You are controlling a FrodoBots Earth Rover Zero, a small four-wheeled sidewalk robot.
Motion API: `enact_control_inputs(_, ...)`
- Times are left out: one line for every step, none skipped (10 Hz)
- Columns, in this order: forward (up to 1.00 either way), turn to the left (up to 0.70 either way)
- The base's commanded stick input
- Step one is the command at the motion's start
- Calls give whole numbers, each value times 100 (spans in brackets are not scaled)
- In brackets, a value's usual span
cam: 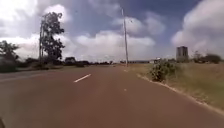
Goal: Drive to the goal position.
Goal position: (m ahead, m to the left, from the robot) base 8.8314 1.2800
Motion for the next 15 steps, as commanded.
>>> enact_control_inputs(100,0)
enact_control_inputs(100,0)
enact_control_inputs(100,0)
enact_control_inputs(100,0)
enact_control_inputs(100,0)
enact_control_inputs(100,0)
enact_control_inputs(100,0)
enact_control_inputs(100,0)
enact_control_inputs(100,0)
enact_control_inputs(100,0)
enact_control_inputs(100,0)
enact_control_inputs(100,0)
enact_control_inputs(100,0)
enact_control_inputs(100,0)
enact_control_inputs(100,0)
